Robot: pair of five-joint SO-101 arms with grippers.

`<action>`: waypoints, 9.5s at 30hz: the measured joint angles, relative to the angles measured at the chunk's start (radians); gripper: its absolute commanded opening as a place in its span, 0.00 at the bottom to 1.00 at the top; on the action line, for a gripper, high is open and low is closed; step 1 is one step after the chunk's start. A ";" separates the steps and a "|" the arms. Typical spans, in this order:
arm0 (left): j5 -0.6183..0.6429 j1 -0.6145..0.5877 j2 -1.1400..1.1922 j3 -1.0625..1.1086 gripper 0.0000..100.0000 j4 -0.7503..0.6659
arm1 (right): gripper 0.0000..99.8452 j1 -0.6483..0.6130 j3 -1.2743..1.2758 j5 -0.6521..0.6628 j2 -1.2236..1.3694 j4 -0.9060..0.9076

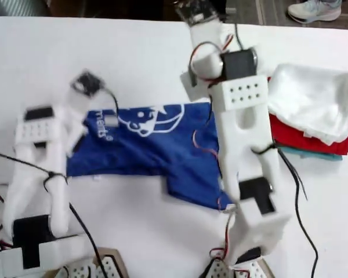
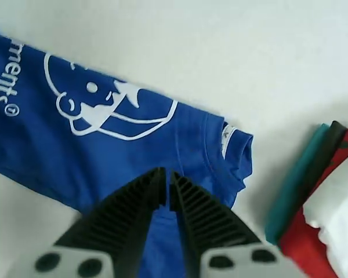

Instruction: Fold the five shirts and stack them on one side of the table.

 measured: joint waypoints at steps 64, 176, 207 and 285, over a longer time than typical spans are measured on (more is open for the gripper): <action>0.204 -0.043 0.140 -0.250 0.03 0.209 | 0.32 -0.121 1.814 0.592 -0.807 -0.569; 0.204 -0.040 0.140 -0.250 0.03 0.209 | 0.07 0.068 -0.407 0.450 0.644 0.025; 0.206 -0.074 0.140 -0.250 0.03 0.209 | 0.02 -0.155 0.351 0.063 0.334 -0.494; 0.694 -0.051 0.687 -0.529 0.03 0.325 | 0.04 0.107 0.786 0.193 -0.525 -0.353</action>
